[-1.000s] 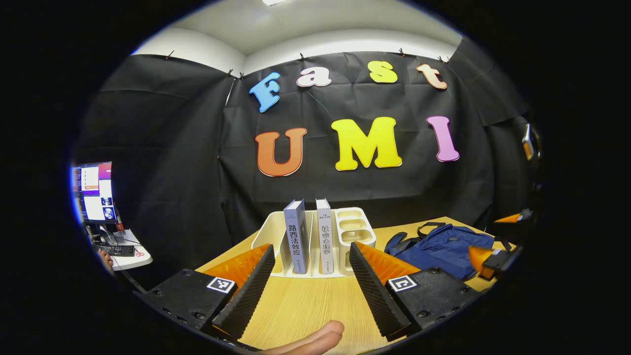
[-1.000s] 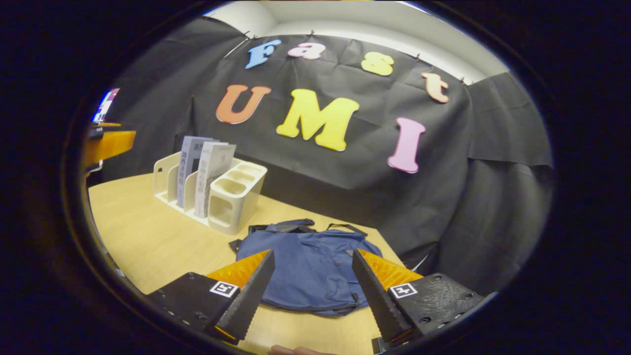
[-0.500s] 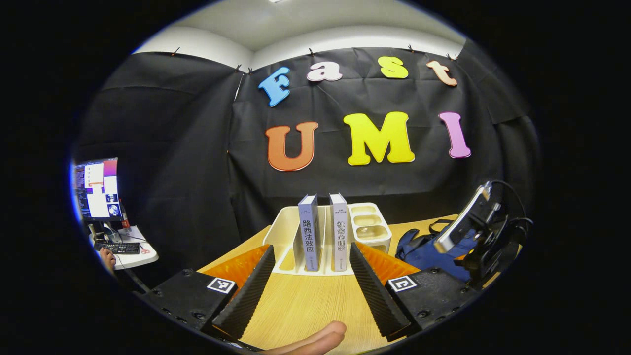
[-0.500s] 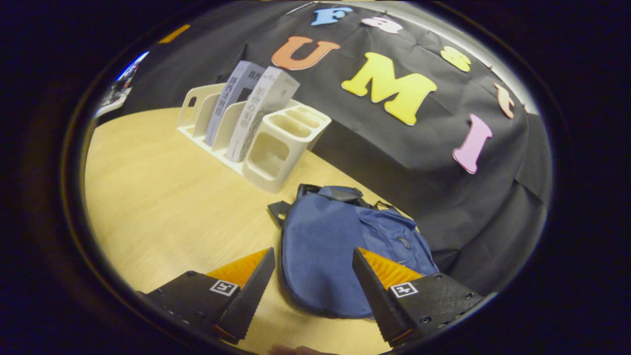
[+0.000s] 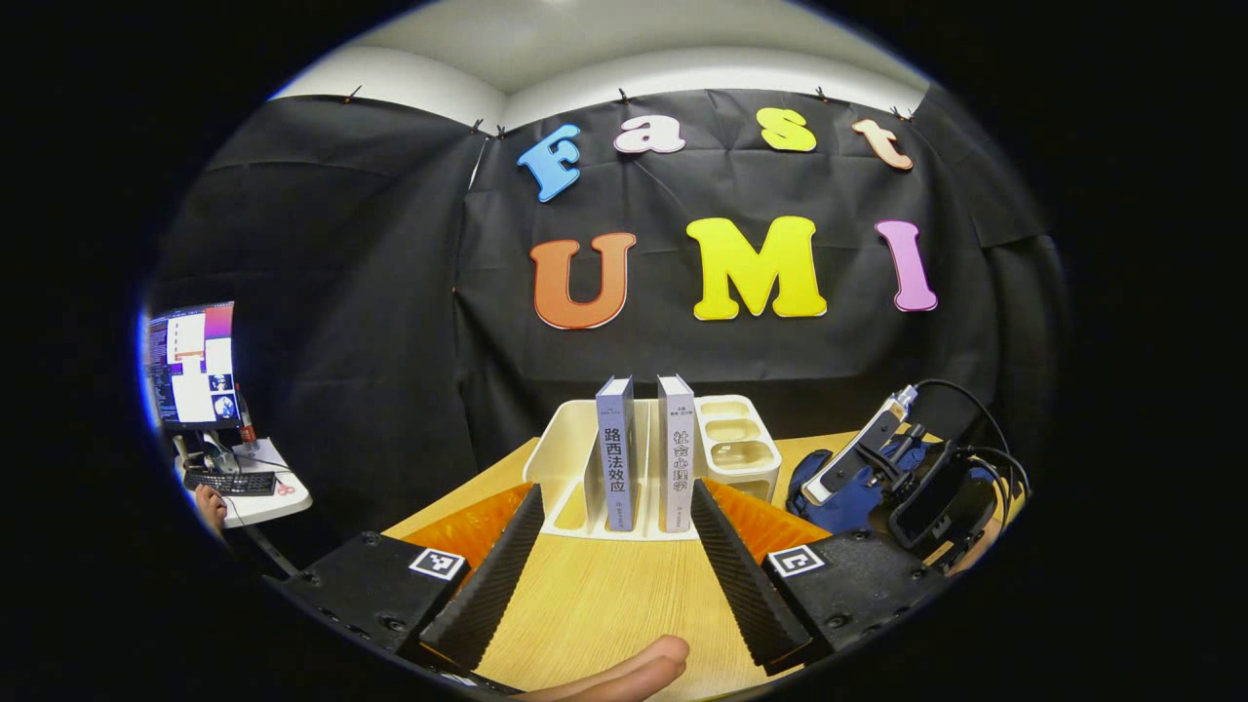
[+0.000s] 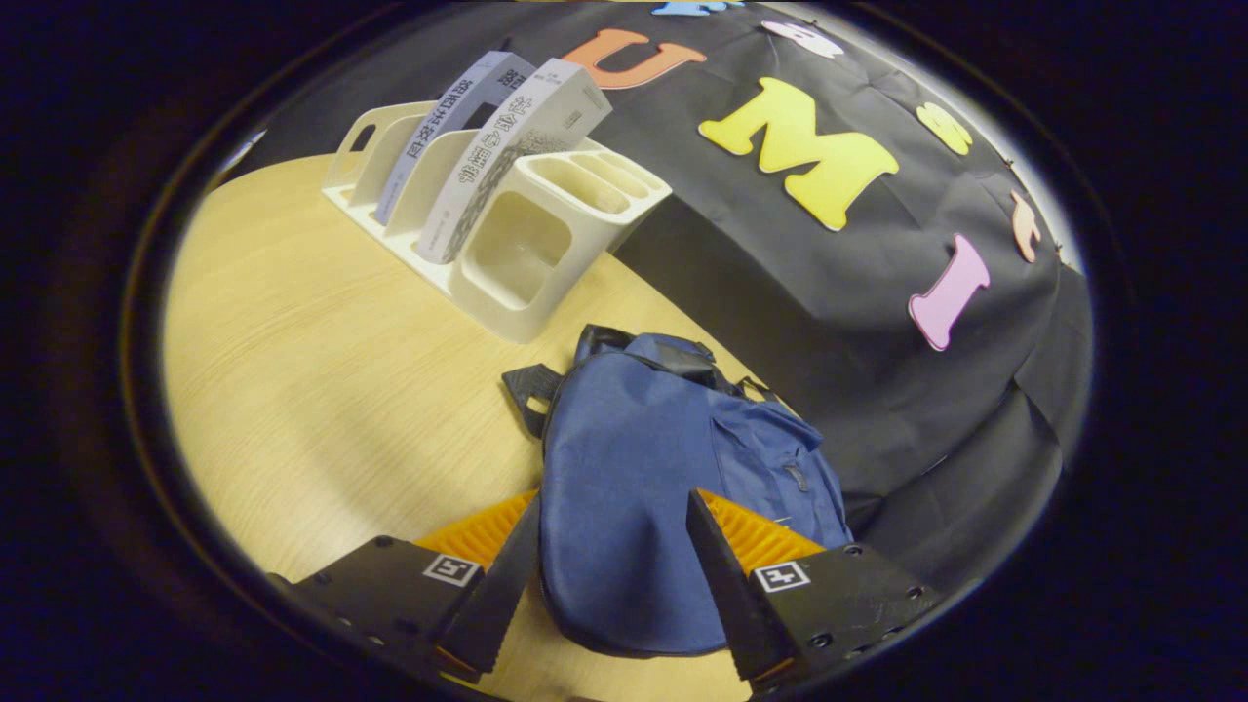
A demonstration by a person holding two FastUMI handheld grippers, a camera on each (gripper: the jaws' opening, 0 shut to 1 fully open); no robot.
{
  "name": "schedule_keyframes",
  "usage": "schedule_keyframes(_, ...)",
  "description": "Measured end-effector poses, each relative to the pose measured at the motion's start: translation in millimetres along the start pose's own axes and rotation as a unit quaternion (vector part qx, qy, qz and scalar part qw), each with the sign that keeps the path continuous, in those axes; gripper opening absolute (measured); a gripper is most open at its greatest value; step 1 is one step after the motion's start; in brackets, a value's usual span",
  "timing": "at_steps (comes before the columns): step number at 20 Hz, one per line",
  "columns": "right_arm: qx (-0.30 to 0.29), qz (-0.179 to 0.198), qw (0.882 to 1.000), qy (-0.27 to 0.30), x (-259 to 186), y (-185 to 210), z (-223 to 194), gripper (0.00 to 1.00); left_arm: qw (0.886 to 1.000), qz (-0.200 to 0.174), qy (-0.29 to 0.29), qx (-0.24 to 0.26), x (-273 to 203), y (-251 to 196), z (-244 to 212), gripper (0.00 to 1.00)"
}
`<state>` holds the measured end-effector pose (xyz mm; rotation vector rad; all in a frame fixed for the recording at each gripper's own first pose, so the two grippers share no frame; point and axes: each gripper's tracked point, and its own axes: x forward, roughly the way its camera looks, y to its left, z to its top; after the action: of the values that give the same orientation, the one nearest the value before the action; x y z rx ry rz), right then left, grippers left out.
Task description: Open the schoolbag, grab two books from the bookshelf and put them into the schoolbag.
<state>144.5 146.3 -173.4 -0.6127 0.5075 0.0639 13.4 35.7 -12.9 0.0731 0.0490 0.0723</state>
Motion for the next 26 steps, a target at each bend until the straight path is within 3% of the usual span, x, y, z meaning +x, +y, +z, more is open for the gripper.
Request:
schedule_keyframes(2, -0.01, -0.029, 0.999, -0.024, -12, -17, 14, 0.87, 1.0, -0.003, 0.0, 0.0, 0, -1, -1, 0.97)
schedule_keyframes(4, 0.002, -0.032, 0.999, -0.027, -12, -21, 20, 0.85, 1.0, -0.005, 0.002, -0.002, 1, -2, -1, 0.96)
schedule_keyframes(5, 0.001, -0.032, 0.999, -0.019, -8, -21, 20, 0.7, 1.0, -0.004, 0.004, -0.004, 2, -1, -3, 0.96)
schedule_keyframes(6, -0.005, -0.034, 0.999, -0.01, -1, -22, 18, 0.7, 1.0, -0.004, 0.005, -0.004, 2, 0, -3, 0.96)
schedule_keyframes(7, -0.004, -0.034, 0.999, -0.003, 6, -22, 17, 0.77, 1.0, -0.002, 0.004, -0.003, 2, 0, -2, 0.96)
schedule_keyframes(8, 0.002, -0.031, 0.999, 0.004, 11, -20, 16, 0.72, 1.0, 0.001, 0.003, 0.0, 2, 2, -2, 0.96)
schedule_keyframes(11, 0.019, -0.022, 1.0, 0.009, 21, -21, 18, 0.41, 1.0, 0.001, 0.005, 0.002, 4, 2, -4, 0.96)
schedule_keyframes(12, 0.022, -0.028, 0.999, 0.005, 23, -27, 20, 0.43, 1.0, 0.003, 0.005, 0.002, 5, 4, -5, 0.96)
schedule_keyframes(13, 0.021, -0.03, 0.999, -0.001, 25, -30, 24, 0.19, 1.0, 0.004, 0.006, 0.002, 6, 5, -5, 0.96)
schedule_keyframes(15, 0.025, -0.027, 0.999, -0.007, 28, -38, 27, 0.13, 1.0, 0.007, 0.008, 0.001, 9, 5, -6, 0.96)
schedule_keyframes(20, 0.063, 0.011, 0.997, -0.035, 24, -73, 38, 0.07, 0.999, 0.03, 0.033, -0.004, 17, 23, -19, 0.97)
schedule_keyframes(24, 0.124, 0.042, 0.99, -0.061, 25, -117, 41, 0.0, 0.998, -0.007, 0.045, -0.05, 32, 8, -22, 0.97)
schedule_keyframes(26, 0.146, 0.052, 0.985, -0.079, 22, -139, 42, 0.03, 0.995, -0.024, 0.063, -0.075, 44, 0, -25, 0.97)
